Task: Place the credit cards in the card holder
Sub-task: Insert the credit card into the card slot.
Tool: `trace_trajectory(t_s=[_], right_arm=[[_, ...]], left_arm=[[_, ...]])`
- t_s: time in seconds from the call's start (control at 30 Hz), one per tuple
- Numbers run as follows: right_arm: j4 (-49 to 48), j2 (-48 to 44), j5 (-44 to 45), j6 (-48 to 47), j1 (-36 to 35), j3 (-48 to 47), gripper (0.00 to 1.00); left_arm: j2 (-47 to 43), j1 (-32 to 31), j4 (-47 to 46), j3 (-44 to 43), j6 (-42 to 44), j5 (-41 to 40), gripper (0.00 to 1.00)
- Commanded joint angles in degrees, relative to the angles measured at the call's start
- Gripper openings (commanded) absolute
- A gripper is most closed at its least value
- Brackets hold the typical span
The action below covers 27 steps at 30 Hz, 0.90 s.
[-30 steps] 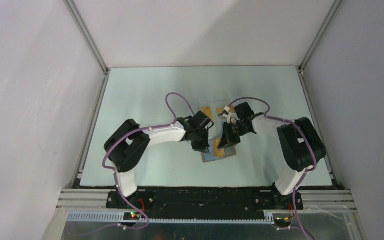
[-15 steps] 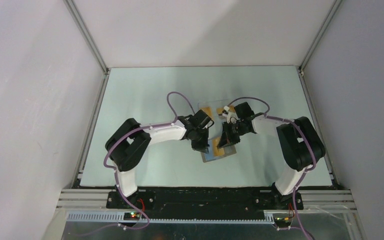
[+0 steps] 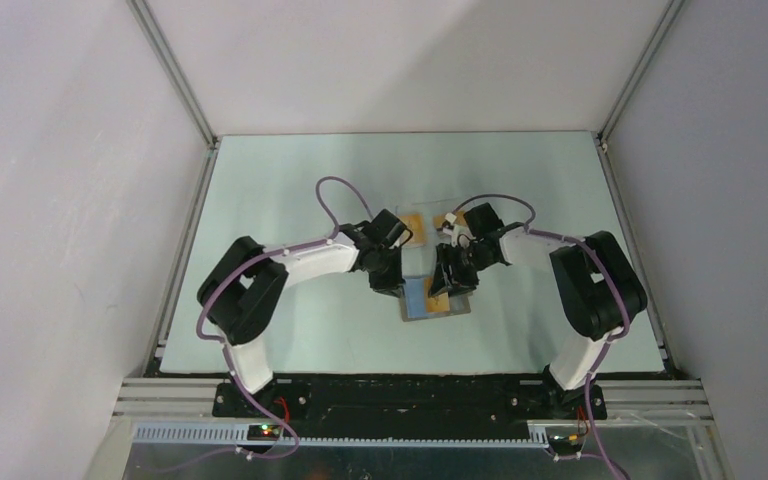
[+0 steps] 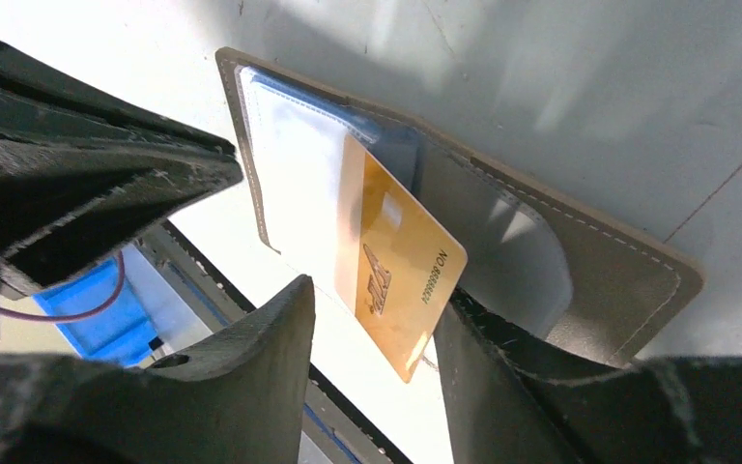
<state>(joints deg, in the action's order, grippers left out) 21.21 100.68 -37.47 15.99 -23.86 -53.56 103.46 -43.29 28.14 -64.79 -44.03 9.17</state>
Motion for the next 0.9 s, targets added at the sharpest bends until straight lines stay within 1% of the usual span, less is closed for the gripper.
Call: trace_trajectory(t_s=[0.0,0.07,0.13,0.27,0.37,0.47,0.67,0.87], right_arm=[[4.14,-1.2,7.18,-1.91,-1.25,-1.81,0.54],[4.52,-0.95,7.52,-1.8,-1.74,-2.56,0.55],[5.49,-0.83,9.0,-1.88,-2.41,-3.35,0.57],[6.28,-0.93,10.18,-2.43,-3.53,-3.94,0.63],[6.57,-0.38,8.76,-2.94,-3.9,-4.5,0.65],[6.76,0.46,6.34,-3.29,-4.39,-5.06,0.67],[6.61,2.93,1.19,-2.49,-6.26,-7.27,0.68],[7.96,5.26,-1.91,-1.25,-8.76,-10.15,0.69]], left_arm=[[-4.64,2.02,0.64,1.75,1.25,-0.62,0.18],[-4.93,2.86,0.11,2.75,1.14,-0.48,0.22],[-4.07,3.39,-0.37,3.27,1.14,0.31,0.22],[-2.01,3.47,-3.45,3.54,0.79,3.06,0.22],[-0.86,3.47,-5.59,3.5,0.54,4.78,0.21],[0.41,3.5,-5.93,3.1,0.53,5.09,0.18],[1.66,3.5,-6.41,2.9,0.17,5.56,0.09],[1.75,3.52,-6.58,2.91,-0.36,5.16,0.02]])
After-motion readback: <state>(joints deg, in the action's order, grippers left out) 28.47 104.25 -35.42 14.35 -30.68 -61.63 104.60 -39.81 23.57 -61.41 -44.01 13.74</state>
